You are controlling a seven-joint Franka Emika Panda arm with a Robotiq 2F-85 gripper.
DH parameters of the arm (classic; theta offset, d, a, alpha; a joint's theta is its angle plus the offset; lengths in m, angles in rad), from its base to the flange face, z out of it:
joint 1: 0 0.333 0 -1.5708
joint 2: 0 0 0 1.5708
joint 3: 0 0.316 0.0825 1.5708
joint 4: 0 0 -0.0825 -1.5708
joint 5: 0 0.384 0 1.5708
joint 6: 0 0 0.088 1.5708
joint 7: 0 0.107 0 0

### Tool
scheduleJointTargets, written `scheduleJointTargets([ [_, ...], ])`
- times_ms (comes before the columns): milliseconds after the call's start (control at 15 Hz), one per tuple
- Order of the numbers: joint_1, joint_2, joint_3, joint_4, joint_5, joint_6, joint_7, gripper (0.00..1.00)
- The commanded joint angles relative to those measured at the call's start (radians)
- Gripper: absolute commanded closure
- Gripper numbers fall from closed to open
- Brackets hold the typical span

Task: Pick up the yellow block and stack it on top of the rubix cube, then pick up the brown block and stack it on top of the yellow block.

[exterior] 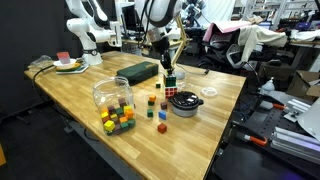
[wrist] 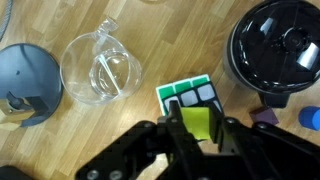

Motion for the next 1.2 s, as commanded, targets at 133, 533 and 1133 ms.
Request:
scheduleJointTargets([
  [133,0.003,0.037,0.000,0.047,-0.021,-0.084,-0.025,0.36],
  [533,0.004,0.050,0.002,0.058,-0.022,-0.121,-0.025,0.00],
  [1133,-0.003,-0.148,0.012,-0.082,0.013,-0.080,0.050,0.00],
])
